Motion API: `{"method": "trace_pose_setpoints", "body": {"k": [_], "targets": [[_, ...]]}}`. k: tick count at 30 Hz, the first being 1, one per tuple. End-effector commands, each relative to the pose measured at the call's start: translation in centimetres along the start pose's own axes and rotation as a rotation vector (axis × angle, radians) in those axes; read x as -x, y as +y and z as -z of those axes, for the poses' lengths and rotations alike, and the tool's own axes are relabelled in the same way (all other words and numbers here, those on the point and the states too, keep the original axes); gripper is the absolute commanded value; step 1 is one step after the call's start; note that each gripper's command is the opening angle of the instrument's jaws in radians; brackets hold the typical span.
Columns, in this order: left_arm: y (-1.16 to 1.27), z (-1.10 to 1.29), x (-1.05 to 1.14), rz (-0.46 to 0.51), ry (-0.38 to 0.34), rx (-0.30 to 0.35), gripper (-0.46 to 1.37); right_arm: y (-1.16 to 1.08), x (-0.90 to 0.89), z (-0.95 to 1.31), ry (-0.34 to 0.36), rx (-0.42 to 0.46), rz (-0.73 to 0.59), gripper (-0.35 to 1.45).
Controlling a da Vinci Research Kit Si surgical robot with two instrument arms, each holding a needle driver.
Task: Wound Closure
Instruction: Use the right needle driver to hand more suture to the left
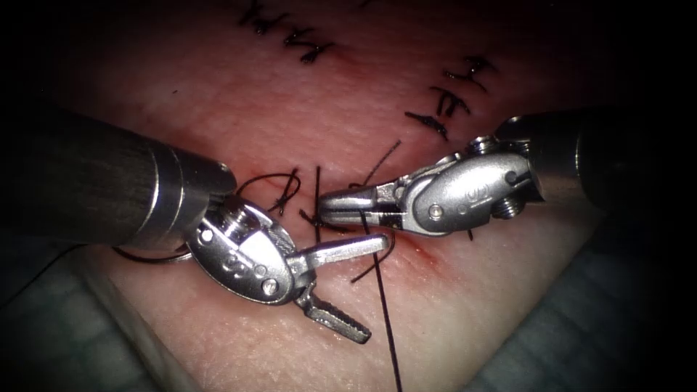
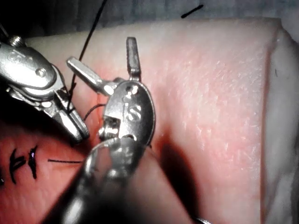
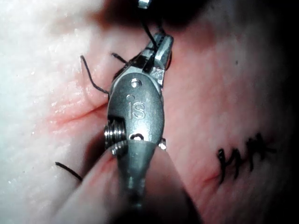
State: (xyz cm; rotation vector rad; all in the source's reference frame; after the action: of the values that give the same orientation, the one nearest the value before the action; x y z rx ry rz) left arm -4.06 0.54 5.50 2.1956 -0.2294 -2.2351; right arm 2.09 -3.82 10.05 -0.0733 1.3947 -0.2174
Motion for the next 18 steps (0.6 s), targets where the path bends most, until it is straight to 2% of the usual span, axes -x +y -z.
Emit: {"method": "trace_pose_setpoints", "body": {"k": [1, 8, 11, 14, 15, 18], "targets": [[0.01, -0.02, 0.00, -0.010, -0.004, -0.001, 0.58, 0.02, 0.04, 0.00, -0.004, 0.005, -0.007, -0.35], [0.07, -0.11, 0.02, -0.051, -0.009, -0.009, 0.65, 0.26, 0.33, -0.02, -0.035, 0.010, -0.020, -0.35], [0.08, -0.13, 0.02, -0.070, -0.007, -0.014, 0.60, 0.32, 0.46, -0.04, -0.056, 0.008, -0.028, -0.35], [0.10, -0.16, 0.01, -0.088, -0.002, -0.024, 0.50, 0.30, 0.63, -0.08, -0.085, -0.011, -0.034, -0.35], [0.10, -0.17, 0.01, -0.088, -0.001, -0.027, 0.55, 0.27, 0.67, -0.10, -0.092, -0.017, -0.036, -0.35], [0.10, -0.20, 0.01, -0.112, 0.003, -0.037, 0.48, 0.20, 0.76, -0.15, -0.106, -0.026, -0.043, -0.35]]}}
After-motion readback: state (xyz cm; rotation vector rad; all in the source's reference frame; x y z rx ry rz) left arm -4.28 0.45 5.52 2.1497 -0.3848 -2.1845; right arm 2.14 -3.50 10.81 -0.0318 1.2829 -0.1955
